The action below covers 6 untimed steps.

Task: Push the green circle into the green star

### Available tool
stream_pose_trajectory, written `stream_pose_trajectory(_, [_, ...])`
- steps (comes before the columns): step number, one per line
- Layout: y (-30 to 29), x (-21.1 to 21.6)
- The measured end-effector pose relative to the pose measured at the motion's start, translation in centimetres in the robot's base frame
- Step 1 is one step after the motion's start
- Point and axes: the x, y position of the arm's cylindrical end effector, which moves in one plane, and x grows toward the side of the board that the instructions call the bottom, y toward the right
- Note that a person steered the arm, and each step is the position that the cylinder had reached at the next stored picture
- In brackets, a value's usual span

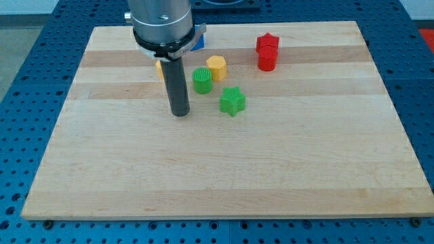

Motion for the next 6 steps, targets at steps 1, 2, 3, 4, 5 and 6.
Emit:
stream_pose_trajectory(1, [-1.3, -4.5])
stream_pose_trajectory(2, [-1.3, -9.0])
stream_pose_trajectory(3, [0.1, -9.9])
stream_pose_trajectory(4, [2.0, -8.5])
stream_pose_trajectory(5, [3.8, -3.7])
stream_pose_trajectory(6, [4.5, -0.4])
